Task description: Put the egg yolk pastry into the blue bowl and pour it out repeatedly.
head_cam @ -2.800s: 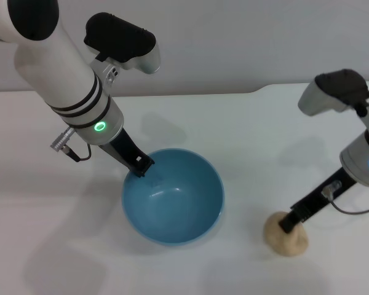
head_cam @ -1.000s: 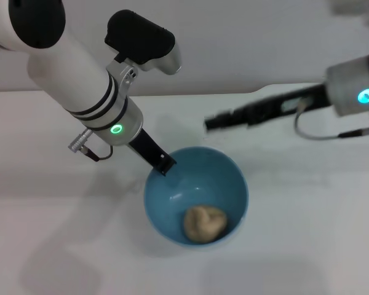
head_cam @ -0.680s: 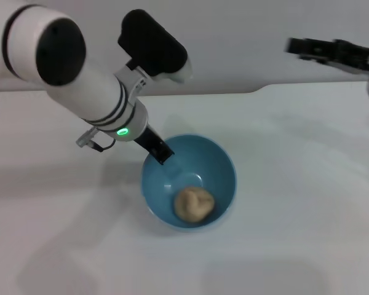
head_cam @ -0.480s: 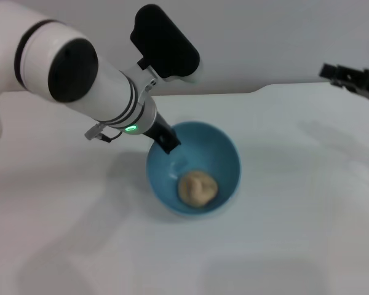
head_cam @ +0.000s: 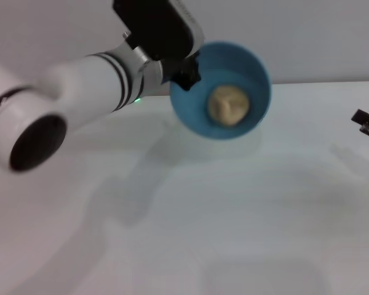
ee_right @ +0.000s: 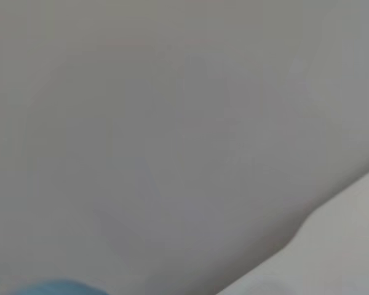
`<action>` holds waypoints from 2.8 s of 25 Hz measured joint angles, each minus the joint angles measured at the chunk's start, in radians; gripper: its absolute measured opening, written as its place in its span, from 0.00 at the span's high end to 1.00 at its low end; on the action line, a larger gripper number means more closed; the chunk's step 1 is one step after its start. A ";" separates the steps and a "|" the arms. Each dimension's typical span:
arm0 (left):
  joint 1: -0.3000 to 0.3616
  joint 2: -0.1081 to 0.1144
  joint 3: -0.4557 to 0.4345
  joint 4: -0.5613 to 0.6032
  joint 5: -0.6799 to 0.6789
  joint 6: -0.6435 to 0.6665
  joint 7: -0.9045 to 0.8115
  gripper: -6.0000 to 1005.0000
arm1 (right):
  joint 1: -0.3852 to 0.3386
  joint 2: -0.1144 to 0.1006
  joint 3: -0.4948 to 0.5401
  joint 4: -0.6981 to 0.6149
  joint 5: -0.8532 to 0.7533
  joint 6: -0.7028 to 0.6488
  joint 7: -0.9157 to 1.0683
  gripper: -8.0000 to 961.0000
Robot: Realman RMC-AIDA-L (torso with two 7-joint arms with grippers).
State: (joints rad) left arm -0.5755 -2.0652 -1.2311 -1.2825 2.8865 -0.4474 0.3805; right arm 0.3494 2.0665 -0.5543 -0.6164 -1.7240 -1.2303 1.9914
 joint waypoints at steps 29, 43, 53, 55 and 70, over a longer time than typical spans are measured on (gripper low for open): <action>0.056 -0.013 0.582 0.506 -0.657 1.472 0.612 0.99 | -0.019 0.000 0.015 0.049 -0.008 0.008 -0.011 0.52; 0.069 -0.004 0.057 0.278 -1.013 0.677 0.721 0.99 | 0.042 0.000 -0.111 0.048 -0.011 -0.005 -0.092 0.52; -0.057 0.016 -0.507 0.450 -0.947 -0.033 0.561 0.99 | 0.111 -0.001 -0.326 0.019 -0.011 0.009 -0.206 0.52; -0.077 0.016 -0.578 0.456 -0.807 -0.111 0.469 0.99 | 0.124 -0.001 -0.372 0.000 -0.012 0.025 -0.207 0.52; -0.132 0.018 -0.750 0.188 -0.164 -0.670 0.006 0.99 | 0.262 0.002 -0.605 -0.053 -0.207 0.234 -0.052 0.52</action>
State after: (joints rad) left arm -0.7077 -2.0475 -1.9813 -1.0943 2.7223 -1.1174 0.3862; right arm 0.6117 2.0681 -1.1589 -0.6692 -1.9309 -0.9959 1.9393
